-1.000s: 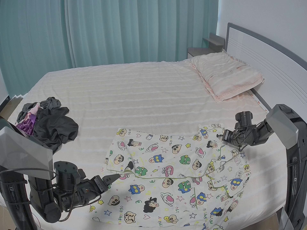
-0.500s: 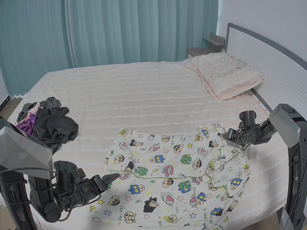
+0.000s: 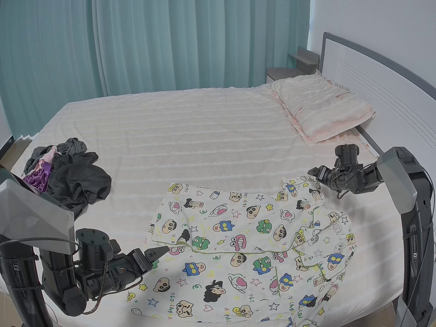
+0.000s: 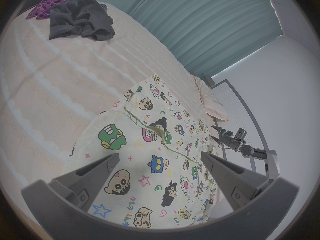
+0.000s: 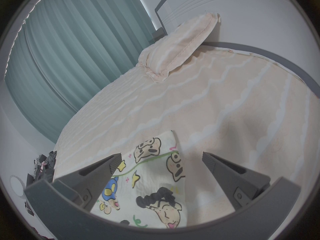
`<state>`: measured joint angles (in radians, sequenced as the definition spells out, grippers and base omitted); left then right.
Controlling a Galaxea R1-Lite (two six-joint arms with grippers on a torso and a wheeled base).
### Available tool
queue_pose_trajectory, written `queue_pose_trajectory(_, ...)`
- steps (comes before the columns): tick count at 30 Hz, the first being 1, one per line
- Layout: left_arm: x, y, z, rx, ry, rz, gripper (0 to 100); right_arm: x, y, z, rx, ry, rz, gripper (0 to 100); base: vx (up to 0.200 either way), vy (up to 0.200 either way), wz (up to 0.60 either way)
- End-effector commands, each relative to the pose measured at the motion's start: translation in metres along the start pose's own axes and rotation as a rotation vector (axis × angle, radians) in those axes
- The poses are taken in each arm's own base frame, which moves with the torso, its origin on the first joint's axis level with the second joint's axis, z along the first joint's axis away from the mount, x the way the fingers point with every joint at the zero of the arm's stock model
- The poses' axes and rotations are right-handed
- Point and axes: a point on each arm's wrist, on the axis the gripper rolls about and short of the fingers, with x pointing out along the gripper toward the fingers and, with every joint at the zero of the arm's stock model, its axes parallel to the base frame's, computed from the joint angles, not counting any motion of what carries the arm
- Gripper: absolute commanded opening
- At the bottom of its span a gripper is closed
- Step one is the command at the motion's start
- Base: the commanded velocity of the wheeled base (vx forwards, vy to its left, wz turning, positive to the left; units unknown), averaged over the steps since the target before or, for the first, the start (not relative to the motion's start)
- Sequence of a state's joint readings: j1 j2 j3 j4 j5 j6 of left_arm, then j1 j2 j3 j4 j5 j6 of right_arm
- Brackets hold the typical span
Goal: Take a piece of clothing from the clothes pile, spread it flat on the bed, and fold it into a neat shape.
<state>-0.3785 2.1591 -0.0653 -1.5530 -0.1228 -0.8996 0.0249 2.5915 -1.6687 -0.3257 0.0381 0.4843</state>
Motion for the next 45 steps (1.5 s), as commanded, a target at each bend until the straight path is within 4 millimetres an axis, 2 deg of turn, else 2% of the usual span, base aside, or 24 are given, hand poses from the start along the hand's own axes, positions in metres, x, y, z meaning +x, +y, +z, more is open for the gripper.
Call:
queue_pose_trajectory(1, 0.0, -0.001, 0.002, 0.001, -0.013, -0.014, 100, 0.02, -0.008, -0.017, 0.0, 0.032, -0.014, 100, 0.0, 0.0, 0.0)
queue_pose_trajectory(11, 0.0, -0.001, 0.001, 0.001, -0.012, -0.013, 100, 0.024, -0.001, -0.018, -0.007, 0.026, 0.009, 100, 0.0, 0.0, 0.0)
queue_pose_trajectory(12, 0.0, -0.001, 0.001, 0.001, -0.012, -0.013, 100, 0.024, 0.001, -0.018, -0.006, 0.034, 0.009, 0, 0.0, 0.0, 0.0)
queue_pose_trajectory(18, 0.0, -0.001, 0.002, 0.0, -0.013, -0.012, 100, 0.025, 0.003, -0.015, 0.037, 0.047, 0.012, 0, 0.0, 0.0, 0.0)
queue_pose_trajectory(33, 0.0, -0.001, 0.001, 0.0, -0.012, -0.011, 100, 0.027, 0.016, 0.018, 0.19, -0.091, 0.054, 0, 0.0, 0.0, 0.0)
queue_pose_trajectory(39, 0.0, -0.001, 0.001, 0.001, -0.011, -0.012, 100, 0.03, 0.015, 0.02, 0.193, -0.108, 0.048, 0, 0.0, 0.0, 0.0)
queue_pose_trajectory(43, 0.0, -0.001, 0.001, 0.001, -0.011, -0.012, 100, 0.041, 0.005, 0.013, 0.2, -0.127, -0.005, 0, 0.0, 0.0, 0.0)
queue_pose_trajectory(44, 0.0, -0.001, 0.001, 0.001, -0.011, -0.012, 100, 0.041, 0.004, 0.013, 0.2, -0.127, -0.008, 100, 0.0, 0.0, 0.0)
queue_pose_trajectory(45, 0.0, -0.001, 0.001, 0.001, -0.011, -0.012, 100, 0.041, 0.004, 0.013, 0.2, -0.127, -0.008, 100, 0.0, 0.0, 0.0)
